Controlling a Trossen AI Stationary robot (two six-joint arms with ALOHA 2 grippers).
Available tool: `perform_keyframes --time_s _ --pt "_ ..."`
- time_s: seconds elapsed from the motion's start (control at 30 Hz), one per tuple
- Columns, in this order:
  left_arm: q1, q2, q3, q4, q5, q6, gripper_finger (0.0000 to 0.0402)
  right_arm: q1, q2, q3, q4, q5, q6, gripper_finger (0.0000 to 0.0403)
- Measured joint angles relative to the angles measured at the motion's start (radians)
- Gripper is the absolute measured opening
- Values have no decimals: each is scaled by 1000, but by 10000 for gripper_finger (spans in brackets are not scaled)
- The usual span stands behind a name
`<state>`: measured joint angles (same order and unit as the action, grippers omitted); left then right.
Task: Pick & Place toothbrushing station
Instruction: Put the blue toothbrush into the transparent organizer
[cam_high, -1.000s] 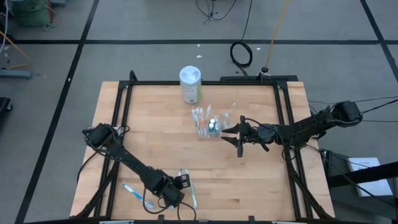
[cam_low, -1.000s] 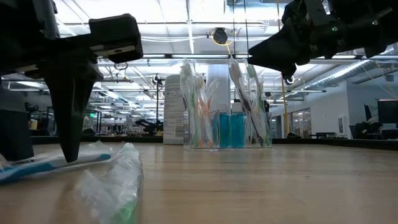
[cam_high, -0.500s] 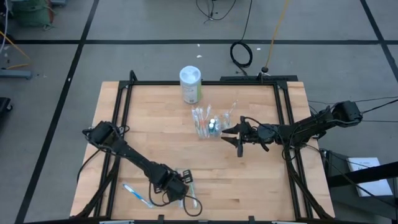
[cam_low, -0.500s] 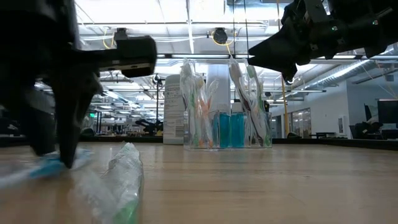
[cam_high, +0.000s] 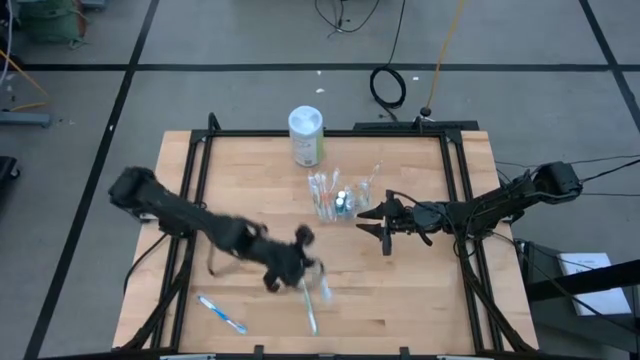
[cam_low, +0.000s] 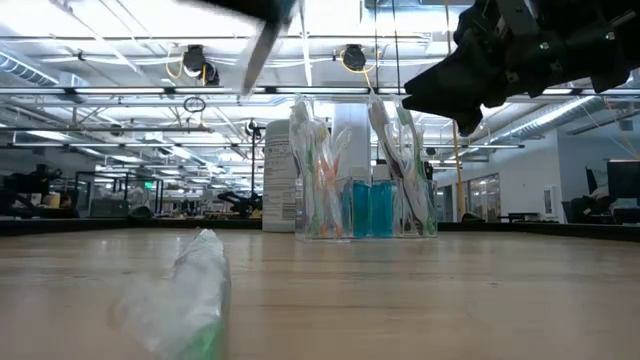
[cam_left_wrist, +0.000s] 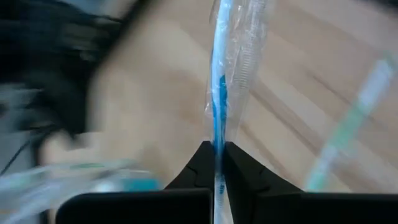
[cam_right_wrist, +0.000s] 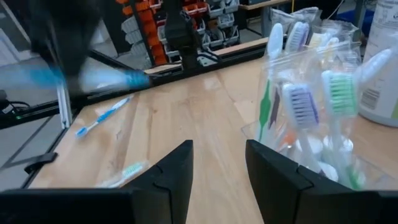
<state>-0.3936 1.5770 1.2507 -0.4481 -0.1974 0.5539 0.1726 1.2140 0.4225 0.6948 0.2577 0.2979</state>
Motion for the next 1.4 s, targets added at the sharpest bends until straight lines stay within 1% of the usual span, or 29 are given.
perform_keyframes --time_s 0.13,0.23,0.3,0.4,0.47,0.57,0.63,0.73,0.83,0.9,1.0,1.1,1.3,1.4 --pt "97 -91 -2 137 -21 -73 13 0 0 0 -4 0 16 139" --pt "166 -110 -40 336 11 -106 6 0 0 0 -15 0 16 139" --pt "193 -106 -109 523 35 -100 7 0 0 0 -19 -1 16 139" --pt "218 -66 -269 890 33 -115 11 0 0 0 -27 -1 16 139" --pt "235 -28 -383 1141 -12 -151 12 0 0 0 -33 -1 16 139" --pt "243 51 -518 1496 -144 -221 7 0 0 0 -44 -1 16 139" --pt "242 125 -570 1650 -220 -254 5 0 0 0 -46 -1 16 139" --pt "243 254 -575 1799 -258 -278 11 0 0 0 -34 0 16 139" --pt "243 362 -535 1883 -310 -266 17 -2 0 0 -17 0 1 139" --pt "242 412 -518 1908 -391 -284 18 -2 0 0 -9 1 -1 139" --pt "242 449 -506 1913 -518 -360 15 -2 0 0 -11 1 -3 139" --pt "242 467 -505 1911 -591 -405 12 -2 0 0 -11 1 -3 139" --pt "241 466 -505 1845 -597 -529 29 -2 0 0 -19 2 -3 139" --pt "235 466 -505 1811 -586 -583 30 -2 0 0 -22 2 -3 139"
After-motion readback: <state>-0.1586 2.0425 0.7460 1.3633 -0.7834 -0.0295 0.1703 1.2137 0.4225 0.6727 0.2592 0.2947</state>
